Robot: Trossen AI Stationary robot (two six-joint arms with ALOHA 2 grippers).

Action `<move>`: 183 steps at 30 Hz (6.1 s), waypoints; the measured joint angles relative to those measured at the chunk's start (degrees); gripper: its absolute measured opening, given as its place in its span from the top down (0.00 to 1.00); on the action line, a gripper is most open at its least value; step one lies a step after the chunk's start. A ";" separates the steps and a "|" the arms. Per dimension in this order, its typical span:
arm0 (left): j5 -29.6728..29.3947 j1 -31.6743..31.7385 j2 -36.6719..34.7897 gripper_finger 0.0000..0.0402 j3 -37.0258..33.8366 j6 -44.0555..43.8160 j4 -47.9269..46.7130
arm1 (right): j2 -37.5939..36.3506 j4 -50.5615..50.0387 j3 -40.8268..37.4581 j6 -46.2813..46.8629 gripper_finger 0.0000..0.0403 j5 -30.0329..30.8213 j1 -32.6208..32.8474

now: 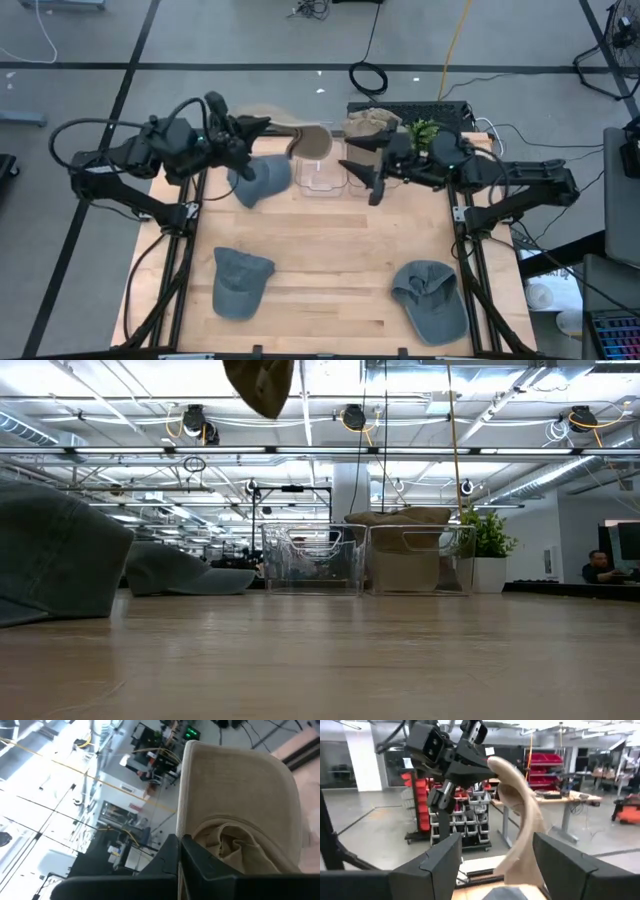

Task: Pick & Place hat
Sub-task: Put the brown cap into the right transparent bin

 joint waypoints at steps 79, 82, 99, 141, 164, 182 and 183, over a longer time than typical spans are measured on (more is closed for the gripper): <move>25.24 0.13 1.35 0.39 -0.03 -96.53 7.55 | -4.59 4.49 0.00 -57.03 1.00 22.66 3.80; 29.15 1.55 1.37 0.39 -0.03 -102.07 7.06 | -4.59 5.59 0.00 -59.79 1.00 22.55 4.45; 43.25 9.79 6.29 0.21 -0.01 -114.38 13.94 | -4.70 17.77 0.00 -79.30 1.00 22.64 9.16; 53.01 12.28 11.82 0.98 -0.01 -108.54 27.73 | -3.67 15.92 -0.01 -66.12 0.82 31.79 13.27; 65.90 15.19 8.83 0.98 -0.16 -71.13 0.79 | -3.94 -2.44 0.07 -16.43 0.26 43.05 25.22; 60.87 7.17 6.55 0.98 -0.05 -49.40 -23.26 | -3.91 -16.14 0.04 12.45 0.27 4.23 12.24; 60.20 6.45 6.55 0.98 -0.05 -48.25 -23.62 | -3.92 -15.61 0.04 12.45 0.27 2.98 11.28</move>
